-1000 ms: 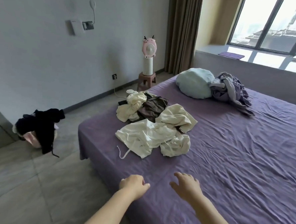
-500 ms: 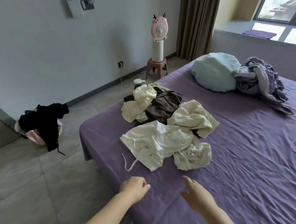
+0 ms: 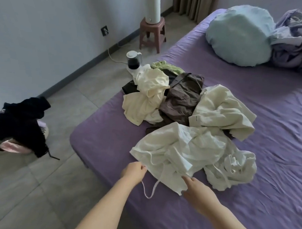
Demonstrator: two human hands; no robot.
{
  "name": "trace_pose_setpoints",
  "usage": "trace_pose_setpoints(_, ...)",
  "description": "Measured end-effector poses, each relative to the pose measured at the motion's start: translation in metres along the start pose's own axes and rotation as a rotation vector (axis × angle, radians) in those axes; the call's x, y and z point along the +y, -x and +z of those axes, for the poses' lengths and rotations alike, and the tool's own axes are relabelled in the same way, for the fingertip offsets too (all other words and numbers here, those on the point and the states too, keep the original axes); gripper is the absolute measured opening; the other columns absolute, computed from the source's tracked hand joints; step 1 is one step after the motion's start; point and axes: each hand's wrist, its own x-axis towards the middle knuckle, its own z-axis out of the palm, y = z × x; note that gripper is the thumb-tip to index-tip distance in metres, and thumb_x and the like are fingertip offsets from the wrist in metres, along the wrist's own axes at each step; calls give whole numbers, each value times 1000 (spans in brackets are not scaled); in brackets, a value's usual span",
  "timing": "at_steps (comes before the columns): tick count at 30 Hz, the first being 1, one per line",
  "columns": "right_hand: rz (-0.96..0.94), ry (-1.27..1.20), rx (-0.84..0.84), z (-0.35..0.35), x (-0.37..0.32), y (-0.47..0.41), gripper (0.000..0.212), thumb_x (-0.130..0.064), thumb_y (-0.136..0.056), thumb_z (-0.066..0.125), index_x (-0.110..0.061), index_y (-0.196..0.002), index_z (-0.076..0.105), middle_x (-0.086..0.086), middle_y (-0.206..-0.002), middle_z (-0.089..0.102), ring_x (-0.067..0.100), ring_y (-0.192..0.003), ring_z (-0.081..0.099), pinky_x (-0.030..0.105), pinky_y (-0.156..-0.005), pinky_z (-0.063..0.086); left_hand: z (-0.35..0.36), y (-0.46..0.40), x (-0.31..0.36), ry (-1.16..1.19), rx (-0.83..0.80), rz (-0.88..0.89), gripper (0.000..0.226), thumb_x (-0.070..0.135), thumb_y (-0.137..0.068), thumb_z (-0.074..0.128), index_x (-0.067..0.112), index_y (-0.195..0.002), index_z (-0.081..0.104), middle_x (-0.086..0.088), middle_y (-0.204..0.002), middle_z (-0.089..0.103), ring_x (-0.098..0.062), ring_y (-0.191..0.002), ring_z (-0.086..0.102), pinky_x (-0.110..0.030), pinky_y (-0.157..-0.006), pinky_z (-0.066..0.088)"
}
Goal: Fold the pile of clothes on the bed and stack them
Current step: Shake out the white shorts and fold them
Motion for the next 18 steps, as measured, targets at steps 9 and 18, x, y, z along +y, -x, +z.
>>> trace_pose_setpoints(9, 21, 11, -42, -6, -23, -84, 55, -31, -98, 42, -23, -149, 24, 0, -141, 44, 24, -123, 47, 34, -91, 45, -2, -105, -24, 124, 86, -8, 55, 18, -96, 48, 12, -148, 29, -11, -147, 35, -31, -131, 36, -39, -105, 34)
trace_pose_setpoints(18, -17, -5, -32, -11, -27, -95, 54, -30, -98, 42, -24, -149, 24, -1, -144, 42, 22, -126, 45, 32, -95, 43, 1, -136, -27, 279, 25, -110, 14, 25, -87, 59, 12, -82, 57, -9, -97, 63, -29, -98, 54, -33, -77, 43)
